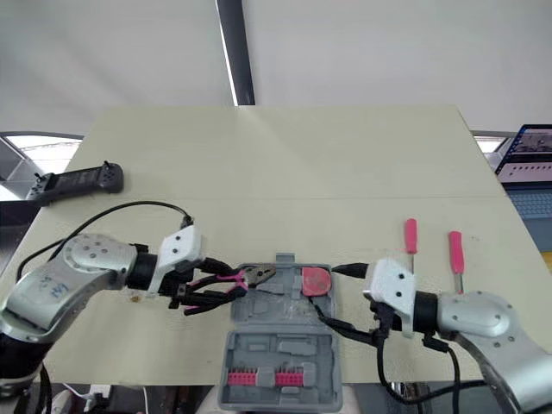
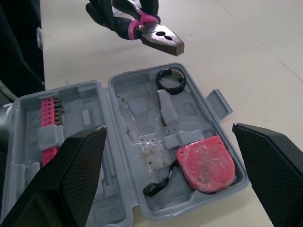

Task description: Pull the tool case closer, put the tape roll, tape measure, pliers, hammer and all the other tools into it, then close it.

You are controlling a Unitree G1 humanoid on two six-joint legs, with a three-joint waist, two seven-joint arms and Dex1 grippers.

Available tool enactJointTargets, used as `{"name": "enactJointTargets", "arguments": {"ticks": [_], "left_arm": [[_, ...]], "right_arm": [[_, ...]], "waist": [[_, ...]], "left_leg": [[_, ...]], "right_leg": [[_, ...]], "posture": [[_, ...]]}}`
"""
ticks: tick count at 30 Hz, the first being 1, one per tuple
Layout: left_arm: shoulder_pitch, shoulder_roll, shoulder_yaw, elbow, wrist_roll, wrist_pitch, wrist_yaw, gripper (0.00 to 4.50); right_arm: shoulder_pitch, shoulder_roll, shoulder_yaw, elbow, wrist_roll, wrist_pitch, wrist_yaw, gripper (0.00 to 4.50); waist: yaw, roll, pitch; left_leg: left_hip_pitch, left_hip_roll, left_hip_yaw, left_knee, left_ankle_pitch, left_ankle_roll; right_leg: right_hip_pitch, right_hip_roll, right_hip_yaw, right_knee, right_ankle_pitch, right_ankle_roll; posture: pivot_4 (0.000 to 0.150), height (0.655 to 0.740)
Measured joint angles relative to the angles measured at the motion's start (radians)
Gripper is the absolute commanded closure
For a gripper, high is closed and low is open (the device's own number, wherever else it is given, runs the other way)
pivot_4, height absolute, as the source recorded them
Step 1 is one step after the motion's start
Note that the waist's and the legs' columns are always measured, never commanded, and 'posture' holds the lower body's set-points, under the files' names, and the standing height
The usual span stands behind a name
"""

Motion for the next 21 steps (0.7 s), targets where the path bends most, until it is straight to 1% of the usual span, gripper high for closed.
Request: {"name": "enactJointTargets", "arguments": {"ticks": [3, 8, 15, 21], "left_arm": [[-0.037, 0.006, -0.053, 0.0, 0.007, 0.001, -0.028, 2.07], [-0.131, -0.008, -0.128, 0.004, 0.017, -0.002, -0.076, 2.07], [-0.189, -0.054, -0.19, 0.033, 0.039, -0.015, -0.097, 2.07], [-0.205, -0.074, -0.207, 0.056, 0.062, -0.024, -0.1, 2.07]], "right_arm": [[-0.078, -0.018, 0.063, -0.03, 0.012, 0.093, -0.011, 0.0], [-0.266, -0.008, 0.19, -0.057, 0.015, 0.231, -0.049, 0.0], [-0.374, 0.016, 0.309, -0.058, -0.006, 0.337, -0.084, 0.0], [-0.414, 0.049, 0.35, -0.052, -0.02, 0.373, -0.103, 0.0]], "waist": [[-0.002, 0.0, 0.0], [-0.009, -0.001, 0.001], [-0.015, -0.001, 0.001], [-0.016, -0.001, 0.001]], "left_leg": [[0.0, 0.0, 0.0, 0.001, 0.0, 0.0], [-0.001, 0.0, -0.001, 0.001, 0.0, 0.0], [-0.002, 0.0, -0.001, 0.002, 0.0, 0.0], [-0.002, 0.0, -0.002, 0.002, 0.0, 0.0]], "right_leg": [[0.0, 0.0, 0.0, 0.0, 0.0, 0.0], [-0.001, 0.0, 0.0, 0.0, 0.0, 0.0], [-0.001, 0.0, -0.001, 0.001, 0.0, 0.0], [-0.002, 0.0, -0.001, 0.002, 0.0, 0.0]], "posture": [[0.15, 0.74], [0.15, 0.74], [0.15, 0.74], [0.15, 0.74]]}}
